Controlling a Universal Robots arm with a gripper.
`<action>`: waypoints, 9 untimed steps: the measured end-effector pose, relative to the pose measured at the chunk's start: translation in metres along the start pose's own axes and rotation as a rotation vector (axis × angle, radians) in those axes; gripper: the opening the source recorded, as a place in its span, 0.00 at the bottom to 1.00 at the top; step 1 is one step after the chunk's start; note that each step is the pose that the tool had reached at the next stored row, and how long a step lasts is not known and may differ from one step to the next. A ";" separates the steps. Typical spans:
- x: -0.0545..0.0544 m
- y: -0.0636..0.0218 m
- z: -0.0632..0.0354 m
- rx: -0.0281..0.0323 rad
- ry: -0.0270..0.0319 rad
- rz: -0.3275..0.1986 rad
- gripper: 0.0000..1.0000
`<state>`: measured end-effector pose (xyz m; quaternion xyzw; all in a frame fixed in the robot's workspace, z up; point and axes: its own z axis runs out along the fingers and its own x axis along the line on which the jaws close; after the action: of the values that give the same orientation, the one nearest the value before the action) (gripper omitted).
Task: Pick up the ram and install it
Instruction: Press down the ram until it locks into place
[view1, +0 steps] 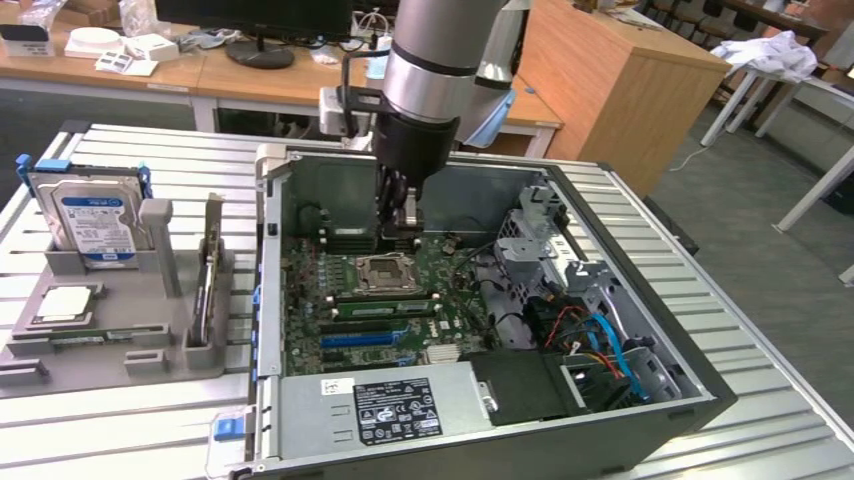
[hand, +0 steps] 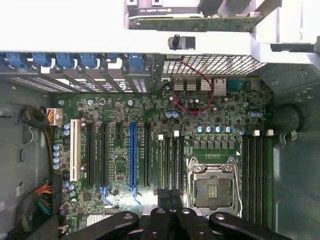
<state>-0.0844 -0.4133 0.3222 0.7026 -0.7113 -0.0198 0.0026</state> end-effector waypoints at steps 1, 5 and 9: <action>0.000 0.0000 -0.0012 0.0000 0.0001 0.000 0.11; 0.000 0.0002 -0.0060 0.0000 0.0001 0.000 0.11; 0.000 0.0003 -0.0112 0.0000 0.0001 0.000 0.11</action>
<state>-0.0844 -0.4133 0.3334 0.7026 -0.7113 -0.0198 0.0026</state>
